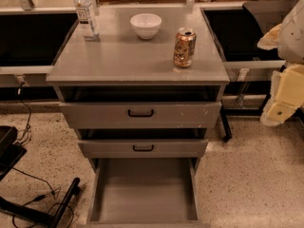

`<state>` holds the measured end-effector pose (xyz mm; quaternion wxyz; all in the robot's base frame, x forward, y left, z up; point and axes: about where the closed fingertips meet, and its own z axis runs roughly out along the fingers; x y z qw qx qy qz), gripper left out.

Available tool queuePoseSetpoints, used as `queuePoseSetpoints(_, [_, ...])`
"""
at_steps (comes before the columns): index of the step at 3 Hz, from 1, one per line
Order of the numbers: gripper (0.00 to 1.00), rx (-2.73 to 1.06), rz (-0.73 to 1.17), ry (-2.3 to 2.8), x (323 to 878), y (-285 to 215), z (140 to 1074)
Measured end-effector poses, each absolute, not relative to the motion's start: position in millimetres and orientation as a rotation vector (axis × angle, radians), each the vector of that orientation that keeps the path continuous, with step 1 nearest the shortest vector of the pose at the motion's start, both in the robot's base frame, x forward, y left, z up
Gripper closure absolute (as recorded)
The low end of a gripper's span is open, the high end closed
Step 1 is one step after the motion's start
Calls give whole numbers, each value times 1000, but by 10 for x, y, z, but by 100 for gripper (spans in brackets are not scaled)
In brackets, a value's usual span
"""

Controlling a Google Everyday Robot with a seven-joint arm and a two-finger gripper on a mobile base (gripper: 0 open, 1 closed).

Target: Close bottom drawer

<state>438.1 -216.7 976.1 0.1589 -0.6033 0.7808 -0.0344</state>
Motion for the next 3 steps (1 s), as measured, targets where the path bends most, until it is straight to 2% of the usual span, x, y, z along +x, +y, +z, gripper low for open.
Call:
queuePoseSetpoints(1, [0,-1725,-98,2232,4381,-2167,9761])
queuePoseSetpoints(3, [0,-1672,-113,2230,4199,-2093,9054])
